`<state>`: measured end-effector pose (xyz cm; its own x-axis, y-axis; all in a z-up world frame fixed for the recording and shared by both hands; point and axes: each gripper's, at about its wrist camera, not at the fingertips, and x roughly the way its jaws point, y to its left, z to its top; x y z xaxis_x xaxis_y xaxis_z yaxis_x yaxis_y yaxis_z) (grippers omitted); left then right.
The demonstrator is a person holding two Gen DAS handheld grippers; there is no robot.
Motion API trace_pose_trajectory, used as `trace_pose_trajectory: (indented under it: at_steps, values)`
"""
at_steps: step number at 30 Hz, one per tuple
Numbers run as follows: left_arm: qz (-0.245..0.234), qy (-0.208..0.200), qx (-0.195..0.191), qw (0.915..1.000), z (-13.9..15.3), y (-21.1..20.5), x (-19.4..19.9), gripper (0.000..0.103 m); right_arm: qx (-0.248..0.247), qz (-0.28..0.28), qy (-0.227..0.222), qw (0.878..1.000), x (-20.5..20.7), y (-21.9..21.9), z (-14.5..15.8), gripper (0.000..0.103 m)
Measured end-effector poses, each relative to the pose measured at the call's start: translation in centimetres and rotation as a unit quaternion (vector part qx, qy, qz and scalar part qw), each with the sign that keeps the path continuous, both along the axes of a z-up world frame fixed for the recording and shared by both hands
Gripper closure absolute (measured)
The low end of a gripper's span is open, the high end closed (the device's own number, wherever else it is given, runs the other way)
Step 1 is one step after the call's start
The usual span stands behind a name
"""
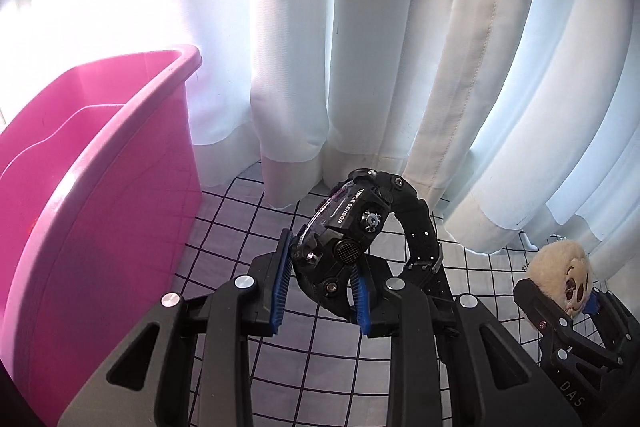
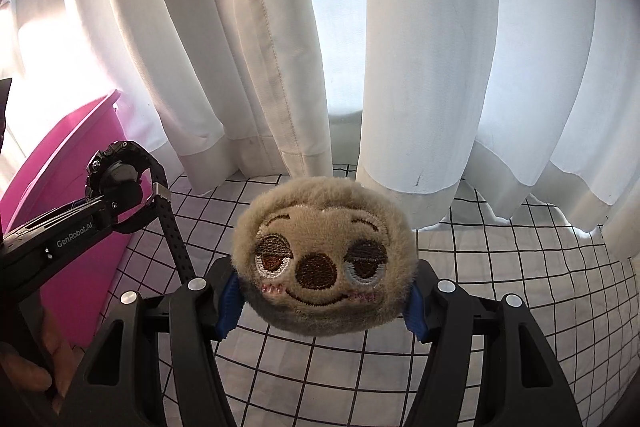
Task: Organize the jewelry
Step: 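Lift the sloth keychain and watch and carry both over the pink tub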
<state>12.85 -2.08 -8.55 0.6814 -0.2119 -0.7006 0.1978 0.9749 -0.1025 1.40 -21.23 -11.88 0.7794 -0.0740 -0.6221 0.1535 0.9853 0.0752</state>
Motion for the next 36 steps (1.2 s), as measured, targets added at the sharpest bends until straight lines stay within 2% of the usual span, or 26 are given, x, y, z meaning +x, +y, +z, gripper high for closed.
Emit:
trace_pose_trajectory:
  at_steps: [12,18,26,31,36]
  values:
    - [0.029,-0.054,0.010,0.9981,5.9,1.6,-2.9,0.076,-0.005,0.049,-0.048,0.998,-1.4,2.4,5.6,0.042]
    - [0.061,-0.077,0.003,0.9951,9.4,3.8,-3.6,0.077,-0.018,0.085,-0.073,0.994,-1.1,4.8,8.6,0.042]
    - [0.122,-0.091,0.016,0.9882,12.1,9.4,-3.6,0.077,-0.018,0.151,-0.096,0.984,1.0,10.5,11.2,0.042]
    - [0.169,-0.091,0.026,0.9811,12.7,14.1,-3.3,0.077,-0.017,0.198,-0.101,0.975,2.8,15.4,12.3,0.042]
    - [0.215,-0.076,0.038,0.9729,12.7,18.9,-2.8,0.077,-0.017,0.238,-0.087,0.967,5.3,20.2,12.3,0.042]
